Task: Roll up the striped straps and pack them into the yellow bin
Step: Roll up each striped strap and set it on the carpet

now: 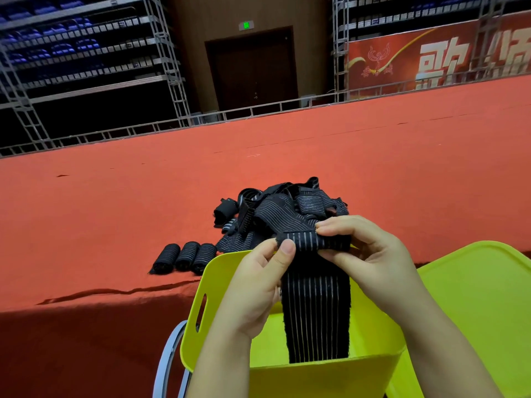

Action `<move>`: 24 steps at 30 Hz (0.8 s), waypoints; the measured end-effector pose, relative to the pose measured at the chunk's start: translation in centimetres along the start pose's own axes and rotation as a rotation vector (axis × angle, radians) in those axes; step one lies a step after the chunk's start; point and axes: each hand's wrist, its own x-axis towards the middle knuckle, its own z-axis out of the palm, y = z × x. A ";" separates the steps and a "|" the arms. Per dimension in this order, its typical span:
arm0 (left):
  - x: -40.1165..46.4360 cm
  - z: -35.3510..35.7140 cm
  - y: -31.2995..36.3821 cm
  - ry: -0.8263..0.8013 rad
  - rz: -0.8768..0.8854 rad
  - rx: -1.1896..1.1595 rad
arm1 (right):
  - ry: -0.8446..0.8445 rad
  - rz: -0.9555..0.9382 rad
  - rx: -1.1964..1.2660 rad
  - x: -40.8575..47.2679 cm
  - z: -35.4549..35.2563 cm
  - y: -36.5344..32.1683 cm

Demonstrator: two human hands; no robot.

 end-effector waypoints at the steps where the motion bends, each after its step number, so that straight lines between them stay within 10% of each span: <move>1: -0.2 0.0 0.0 -0.026 0.026 -0.010 | -0.003 -0.010 -0.008 0.0 0.0 0.1; 24: 0.3 -1.2 -0.5 0.021 0.033 -0.051 | 0.008 0.377 0.279 -0.3 -0.2 0.1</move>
